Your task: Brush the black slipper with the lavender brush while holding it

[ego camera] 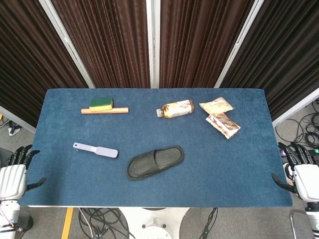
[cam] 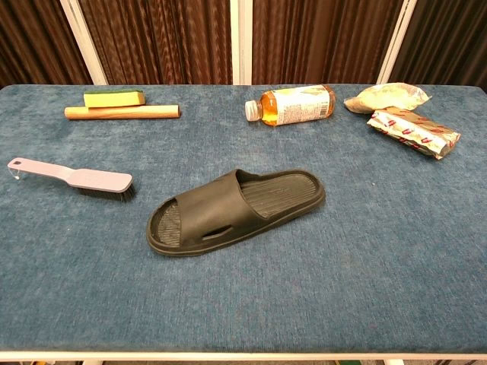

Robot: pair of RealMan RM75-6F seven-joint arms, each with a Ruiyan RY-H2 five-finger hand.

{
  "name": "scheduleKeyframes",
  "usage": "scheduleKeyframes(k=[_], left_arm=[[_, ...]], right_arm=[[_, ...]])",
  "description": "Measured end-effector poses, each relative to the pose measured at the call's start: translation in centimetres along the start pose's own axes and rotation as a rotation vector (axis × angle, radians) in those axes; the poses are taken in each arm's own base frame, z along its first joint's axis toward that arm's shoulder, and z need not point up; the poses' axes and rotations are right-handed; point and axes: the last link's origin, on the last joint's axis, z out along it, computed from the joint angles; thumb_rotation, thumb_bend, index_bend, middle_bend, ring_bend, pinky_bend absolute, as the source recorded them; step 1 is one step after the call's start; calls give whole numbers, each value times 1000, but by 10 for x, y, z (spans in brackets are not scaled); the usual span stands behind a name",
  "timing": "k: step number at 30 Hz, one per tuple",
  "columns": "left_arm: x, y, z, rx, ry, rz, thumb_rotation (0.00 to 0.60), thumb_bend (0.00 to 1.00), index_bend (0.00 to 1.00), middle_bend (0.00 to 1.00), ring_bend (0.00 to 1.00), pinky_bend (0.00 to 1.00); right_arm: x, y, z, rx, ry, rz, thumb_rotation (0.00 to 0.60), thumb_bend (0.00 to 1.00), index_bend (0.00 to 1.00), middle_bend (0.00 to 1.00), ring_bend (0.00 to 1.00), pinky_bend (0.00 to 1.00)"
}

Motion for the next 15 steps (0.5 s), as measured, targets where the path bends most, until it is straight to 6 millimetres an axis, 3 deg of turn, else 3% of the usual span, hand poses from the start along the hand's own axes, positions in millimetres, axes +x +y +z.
scheduleKeyframes(k=[10, 15], left_arm=[[-4, 0, -4, -2, -7, -9, 600, 9, 287, 217, 118, 185], [-8, 8, 14, -60, -25, -2, 600, 9, 287, 217, 118, 185]], right_arm=[[1, -1, 1, 13, -1, -1, 600, 176, 56, 169, 10, 46], [4, 0, 5, 18, 4, -21, 600, 176, 56, 169, 10, 46]])
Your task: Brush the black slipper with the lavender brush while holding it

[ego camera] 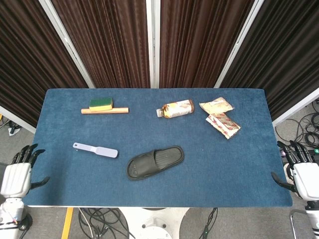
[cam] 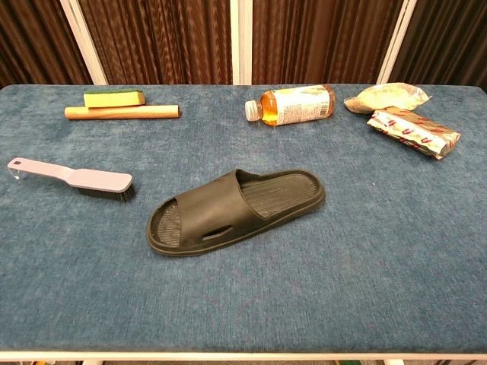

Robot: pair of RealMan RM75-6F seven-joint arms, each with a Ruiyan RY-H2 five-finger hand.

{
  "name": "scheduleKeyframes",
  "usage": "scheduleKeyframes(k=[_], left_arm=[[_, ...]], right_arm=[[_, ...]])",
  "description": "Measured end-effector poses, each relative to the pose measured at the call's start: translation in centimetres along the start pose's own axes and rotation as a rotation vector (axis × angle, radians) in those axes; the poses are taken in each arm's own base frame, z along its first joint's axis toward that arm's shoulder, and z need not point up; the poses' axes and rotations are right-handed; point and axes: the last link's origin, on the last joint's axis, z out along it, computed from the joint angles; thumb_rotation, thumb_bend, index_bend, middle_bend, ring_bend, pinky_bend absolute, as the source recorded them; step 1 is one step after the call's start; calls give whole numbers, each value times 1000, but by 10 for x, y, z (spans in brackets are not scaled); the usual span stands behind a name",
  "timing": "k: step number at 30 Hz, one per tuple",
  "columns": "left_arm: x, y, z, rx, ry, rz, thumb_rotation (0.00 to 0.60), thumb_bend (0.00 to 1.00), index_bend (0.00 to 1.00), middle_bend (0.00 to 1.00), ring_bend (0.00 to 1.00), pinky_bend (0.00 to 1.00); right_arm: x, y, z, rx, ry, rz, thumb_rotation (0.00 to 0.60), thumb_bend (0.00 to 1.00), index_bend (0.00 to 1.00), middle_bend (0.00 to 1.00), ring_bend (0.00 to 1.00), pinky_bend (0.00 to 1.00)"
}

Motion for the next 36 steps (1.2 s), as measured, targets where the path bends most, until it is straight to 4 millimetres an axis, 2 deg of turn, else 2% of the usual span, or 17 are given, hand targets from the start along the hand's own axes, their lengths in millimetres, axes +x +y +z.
scheduleKeyframes(k=[4, 10, 15, 20, 26, 31, 36], left_arm=[[-3, 14, 31, -89, -25, 22, 600, 9, 287, 216, 118, 185], [-17, 39, 85, -208, -135, 75, 600, 9, 287, 217, 118, 186], [-40, 56, 130, -243, -284, 142, 600, 9, 305, 227, 120, 188], [-65, 63, 165, -204, -409, 193, 600, 10, 403, 323, 198, 240], [-86, 73, 178, -175, -462, 207, 600, 74, 438, 405, 288, 368], [-95, 73, 179, -161, -493, 221, 600, 130, 502, 499, 397, 446], [-96, 72, 175, -150, -483, 224, 600, 136, 545, 550, 438, 480]], right_arm=[[4, -4, 8, 17, -4, -25, 600, 176, 56, 168, 10, 46], [6, -12, 15, 42, -16, -37, 600, 176, 56, 168, 10, 45], [6, -12, 15, 34, -20, -37, 600, 176, 56, 169, 10, 45], [5, -8, 15, 15, -26, -40, 600, 176, 56, 168, 10, 45], [3, -5, 16, 8, -36, -38, 600, 176, 56, 169, 10, 46], [2, -3, 17, 5, -40, -35, 600, 176, 56, 169, 10, 46], [0, -2, 16, 0, -49, -34, 600, 176, 56, 169, 10, 46]])
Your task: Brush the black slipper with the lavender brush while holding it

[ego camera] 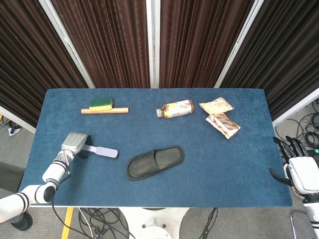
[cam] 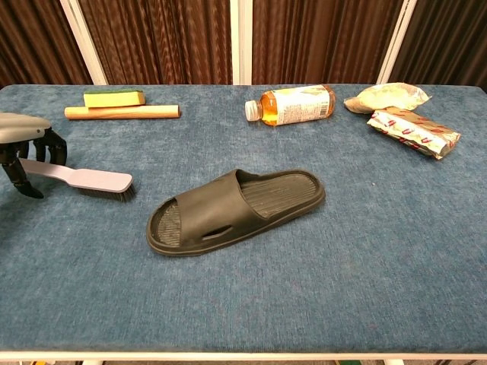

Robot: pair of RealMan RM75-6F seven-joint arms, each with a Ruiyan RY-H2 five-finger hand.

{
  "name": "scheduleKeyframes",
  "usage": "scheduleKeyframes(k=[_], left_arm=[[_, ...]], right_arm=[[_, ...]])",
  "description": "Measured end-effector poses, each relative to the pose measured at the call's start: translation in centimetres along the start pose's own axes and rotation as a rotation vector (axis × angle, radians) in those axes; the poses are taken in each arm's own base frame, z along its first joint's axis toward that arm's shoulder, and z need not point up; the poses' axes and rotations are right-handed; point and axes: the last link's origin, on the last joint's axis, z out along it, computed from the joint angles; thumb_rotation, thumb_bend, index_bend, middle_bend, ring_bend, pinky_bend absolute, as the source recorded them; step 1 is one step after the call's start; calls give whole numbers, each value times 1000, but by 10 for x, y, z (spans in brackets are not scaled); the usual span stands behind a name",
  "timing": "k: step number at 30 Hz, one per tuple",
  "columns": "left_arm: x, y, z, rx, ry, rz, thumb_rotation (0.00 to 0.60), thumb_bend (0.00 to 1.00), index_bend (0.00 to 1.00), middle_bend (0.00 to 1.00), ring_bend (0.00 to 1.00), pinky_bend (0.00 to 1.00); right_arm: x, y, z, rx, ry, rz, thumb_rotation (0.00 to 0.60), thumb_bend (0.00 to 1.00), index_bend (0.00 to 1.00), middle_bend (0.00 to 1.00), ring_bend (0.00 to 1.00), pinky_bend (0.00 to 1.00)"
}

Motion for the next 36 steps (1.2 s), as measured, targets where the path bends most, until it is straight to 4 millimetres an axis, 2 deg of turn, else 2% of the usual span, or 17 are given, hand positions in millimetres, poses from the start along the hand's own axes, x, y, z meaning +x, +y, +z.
scheduleKeyframes(k=[10, 16, 27, 31, 36], left_arm=[[-4, 0, -1, 0, -15, -14, 600, 152, 595, 611, 495, 485], [-5, 5, 0, -18, -37, -18, 600, 240, 624, 650, 540, 520], [-5, 9, -1, -43, -91, 1, 600, 304, 724, 767, 647, 586], [-6, 10, 0, -43, -111, 7, 600, 328, 805, 850, 720, 651], [-7, 10, 2, -34, -95, -3, 600, 361, 961, 989, 860, 825]], right_arm=[[-2, 1, -2, -9, -5, 3, 600, 176, 56, 171, 10, 45], [-1, 3, -3, -18, -1, 4, 600, 176, 56, 175, 10, 45], [-1, 6, -4, -29, 0, 20, 600, 176, 56, 179, 10, 45], [0, 7, -5, -30, 10, 28, 600, 176, 56, 179, 10, 46], [1, 8, -6, -33, 13, 30, 600, 176, 56, 180, 10, 45]])
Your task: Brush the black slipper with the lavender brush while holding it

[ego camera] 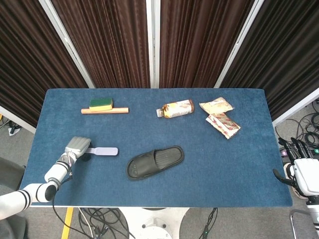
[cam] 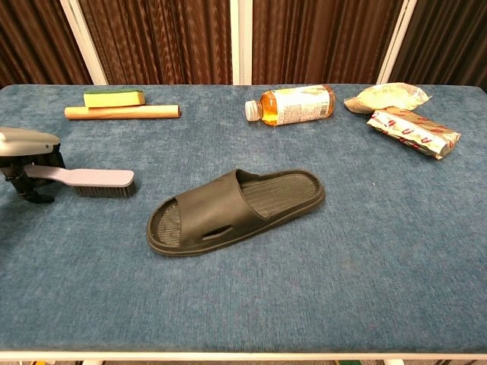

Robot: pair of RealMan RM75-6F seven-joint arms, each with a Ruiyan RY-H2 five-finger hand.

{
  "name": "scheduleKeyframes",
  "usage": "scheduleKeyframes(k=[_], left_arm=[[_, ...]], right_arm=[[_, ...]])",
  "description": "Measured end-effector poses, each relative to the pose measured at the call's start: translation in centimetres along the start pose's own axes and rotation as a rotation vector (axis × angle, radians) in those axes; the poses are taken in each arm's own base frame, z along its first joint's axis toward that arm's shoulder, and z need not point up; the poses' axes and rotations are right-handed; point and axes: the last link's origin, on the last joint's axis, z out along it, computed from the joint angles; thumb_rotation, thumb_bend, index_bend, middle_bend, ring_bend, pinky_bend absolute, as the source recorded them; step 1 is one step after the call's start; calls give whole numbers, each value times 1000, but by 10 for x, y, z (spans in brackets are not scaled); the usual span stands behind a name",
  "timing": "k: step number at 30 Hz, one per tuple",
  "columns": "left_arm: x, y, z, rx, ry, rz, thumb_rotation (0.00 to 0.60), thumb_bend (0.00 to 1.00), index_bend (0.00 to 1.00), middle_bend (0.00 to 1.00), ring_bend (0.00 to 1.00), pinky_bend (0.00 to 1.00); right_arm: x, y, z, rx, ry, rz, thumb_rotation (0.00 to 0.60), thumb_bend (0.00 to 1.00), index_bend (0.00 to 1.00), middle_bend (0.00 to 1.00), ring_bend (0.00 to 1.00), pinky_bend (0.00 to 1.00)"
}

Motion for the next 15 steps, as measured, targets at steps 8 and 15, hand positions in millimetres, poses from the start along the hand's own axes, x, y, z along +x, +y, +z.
scheduleKeyframes(k=[8, 15], left_arm=[[2, 0, 2, 6, 68, -56, 600, 574, 1000, 1000, 974, 1000], [4, 2, 0, -38, 173, -165, 600, 667, 1000, 1000, 1000, 1000]], right_arm=[[-3, -2, 1, 4, -17, -2, 600, 176, 56, 184, 10, 45], [-8, -6, 4, 12, -45, -8, 600, 176, 56, 186, 10, 45]])
